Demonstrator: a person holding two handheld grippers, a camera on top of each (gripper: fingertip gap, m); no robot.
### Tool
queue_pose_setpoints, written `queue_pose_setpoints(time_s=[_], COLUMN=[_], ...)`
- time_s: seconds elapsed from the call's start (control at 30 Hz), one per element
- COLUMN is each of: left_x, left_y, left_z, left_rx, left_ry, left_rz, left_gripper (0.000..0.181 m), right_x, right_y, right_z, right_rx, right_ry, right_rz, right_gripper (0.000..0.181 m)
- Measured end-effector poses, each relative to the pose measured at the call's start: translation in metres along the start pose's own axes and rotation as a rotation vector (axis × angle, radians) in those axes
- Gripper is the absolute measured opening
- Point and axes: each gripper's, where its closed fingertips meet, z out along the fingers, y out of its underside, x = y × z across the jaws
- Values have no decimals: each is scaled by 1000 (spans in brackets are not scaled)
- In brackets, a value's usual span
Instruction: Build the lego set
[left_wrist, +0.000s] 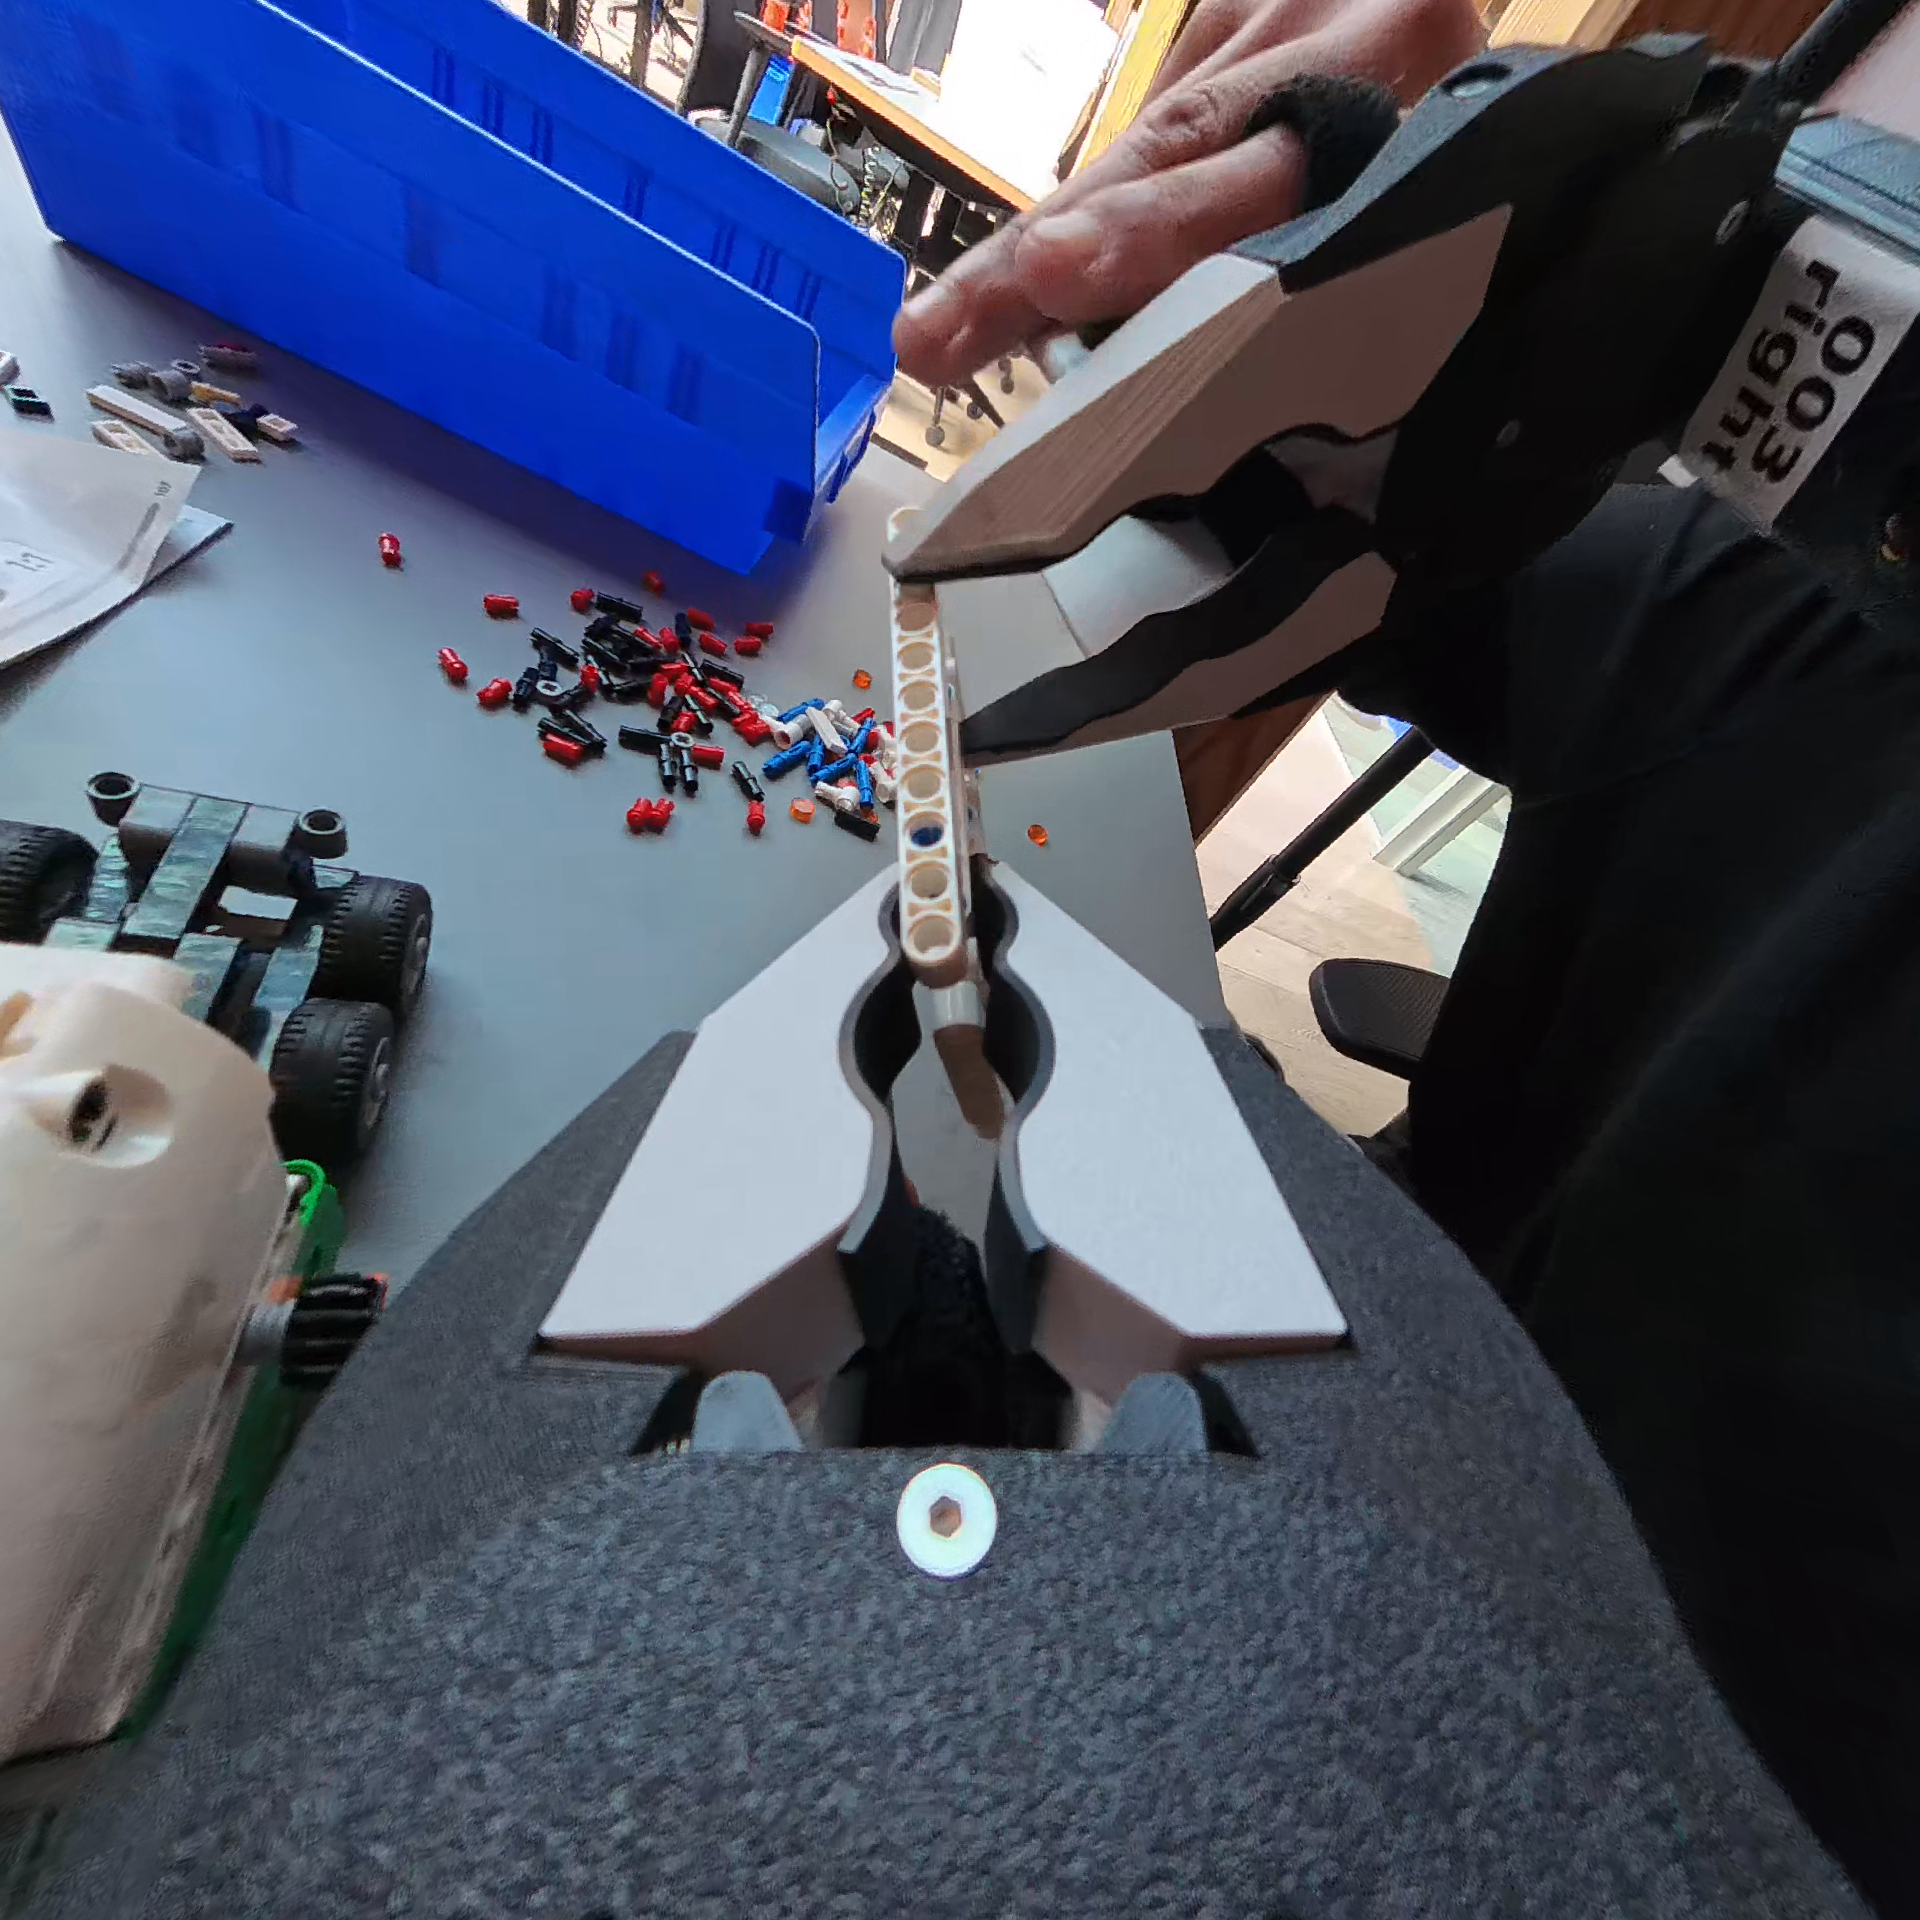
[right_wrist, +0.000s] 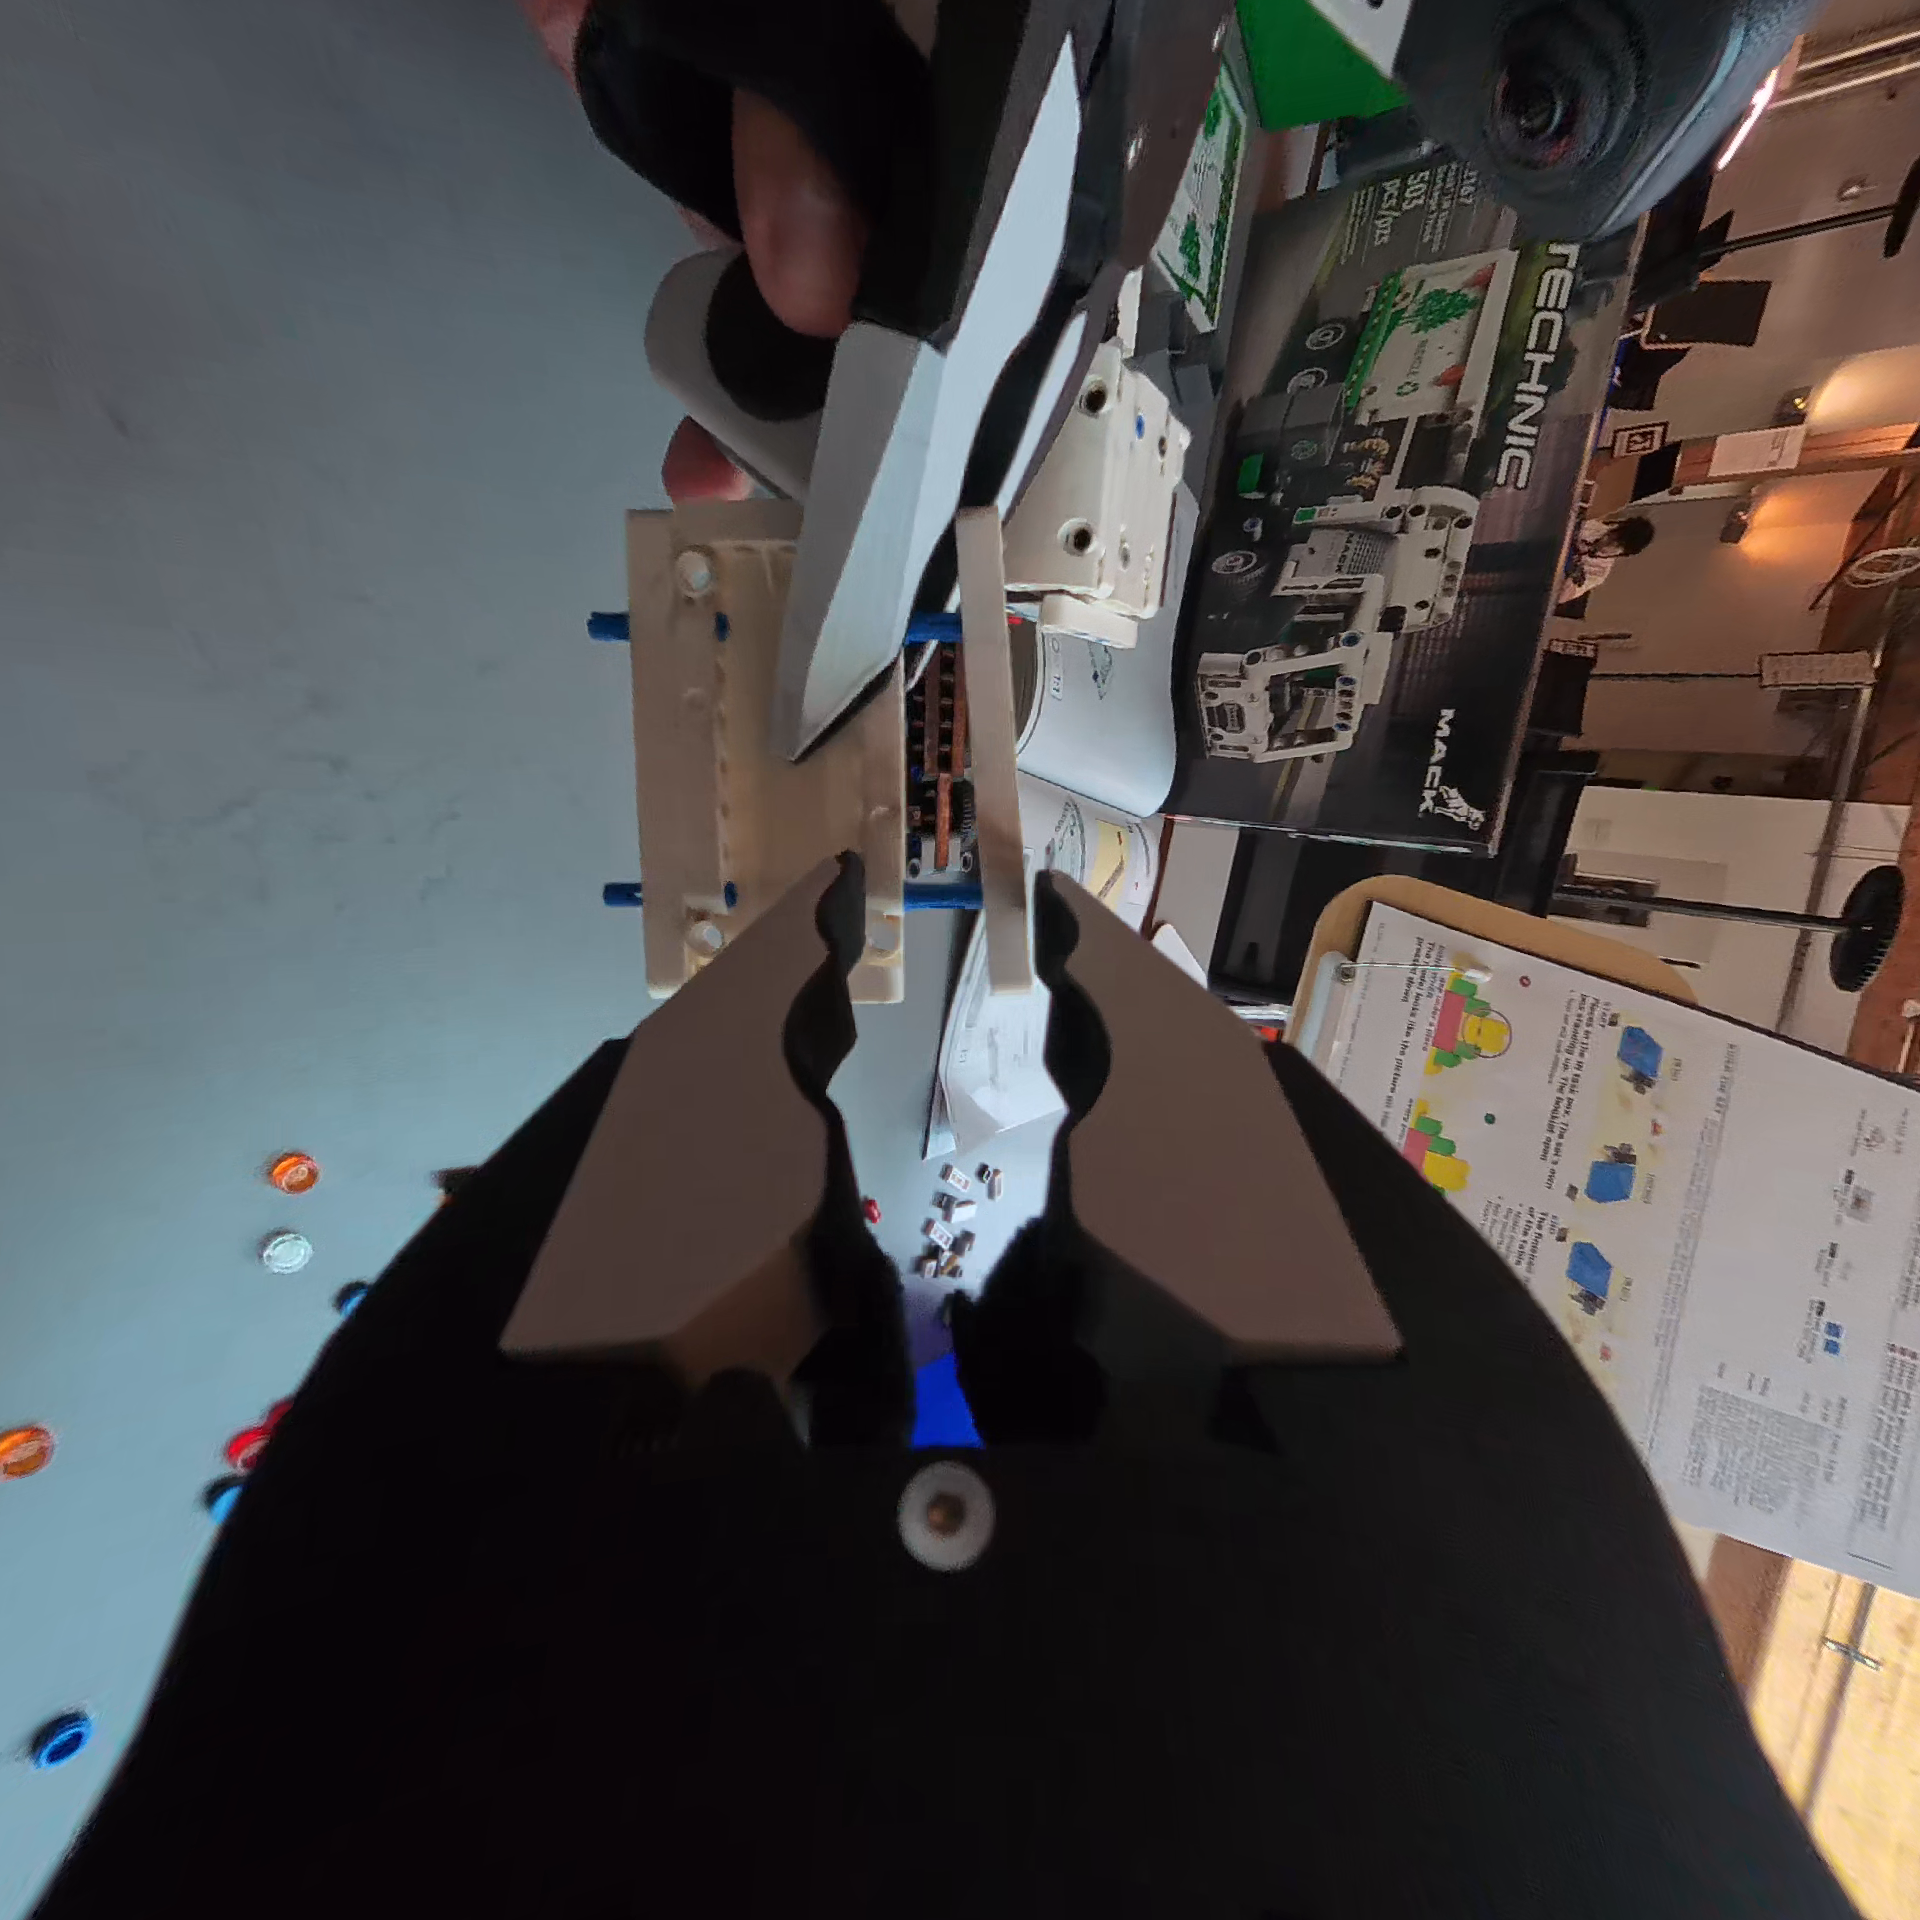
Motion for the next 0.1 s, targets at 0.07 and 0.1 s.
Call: queue_pose_setpoints(time_s=[0.07,0.1], left_x=[1,2], left_y=[-2,-3], left_z=[-2,-2], left_rx=[10,15], left_ry=[2,10], left_rz=[-2,-7], left_gripper=[4,4], right_x=[3,5], right_y=[-1,-1], right_z=[-1,-3], right_rx=[-5,-2], right_ry=[29,38], right_rz=[-8,-12], right_gripper=[31,31])
